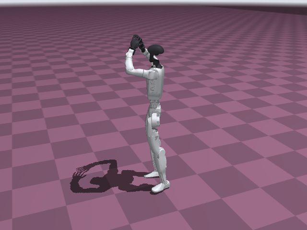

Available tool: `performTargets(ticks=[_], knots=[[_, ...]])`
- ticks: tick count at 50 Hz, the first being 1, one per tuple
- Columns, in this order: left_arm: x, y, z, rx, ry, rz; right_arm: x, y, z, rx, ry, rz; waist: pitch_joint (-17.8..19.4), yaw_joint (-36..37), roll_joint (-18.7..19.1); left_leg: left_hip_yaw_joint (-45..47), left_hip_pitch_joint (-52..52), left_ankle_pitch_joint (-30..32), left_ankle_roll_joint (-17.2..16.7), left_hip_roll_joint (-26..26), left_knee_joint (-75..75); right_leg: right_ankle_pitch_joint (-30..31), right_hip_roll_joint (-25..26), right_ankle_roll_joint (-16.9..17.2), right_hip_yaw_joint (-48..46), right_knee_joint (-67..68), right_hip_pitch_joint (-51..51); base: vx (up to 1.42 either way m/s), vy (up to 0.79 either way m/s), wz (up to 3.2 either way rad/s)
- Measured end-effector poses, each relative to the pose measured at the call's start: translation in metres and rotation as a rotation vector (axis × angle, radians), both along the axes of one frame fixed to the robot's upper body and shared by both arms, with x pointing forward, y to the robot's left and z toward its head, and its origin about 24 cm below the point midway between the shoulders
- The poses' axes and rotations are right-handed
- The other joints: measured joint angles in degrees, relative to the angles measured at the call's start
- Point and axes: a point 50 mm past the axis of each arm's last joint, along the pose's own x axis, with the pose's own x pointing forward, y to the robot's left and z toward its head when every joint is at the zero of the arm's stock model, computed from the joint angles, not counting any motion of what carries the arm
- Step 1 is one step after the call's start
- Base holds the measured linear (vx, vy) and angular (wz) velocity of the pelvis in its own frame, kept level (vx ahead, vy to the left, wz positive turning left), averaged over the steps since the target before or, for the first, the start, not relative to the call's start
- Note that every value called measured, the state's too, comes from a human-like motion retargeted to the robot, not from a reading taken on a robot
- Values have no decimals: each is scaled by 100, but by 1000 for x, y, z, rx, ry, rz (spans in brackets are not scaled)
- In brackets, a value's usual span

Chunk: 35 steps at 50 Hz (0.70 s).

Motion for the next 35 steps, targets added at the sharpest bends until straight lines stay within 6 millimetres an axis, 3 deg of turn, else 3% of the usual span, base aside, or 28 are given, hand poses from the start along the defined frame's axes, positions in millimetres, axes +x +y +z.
performTargets(ticks=[35], knots=[[-4,11,9,-35,-44,20,-3,4,13,-40,-45,-34,64,1,43,163,-7,7,-62,125,27,106,192,0,150,-203,34,0,-2,-1]])
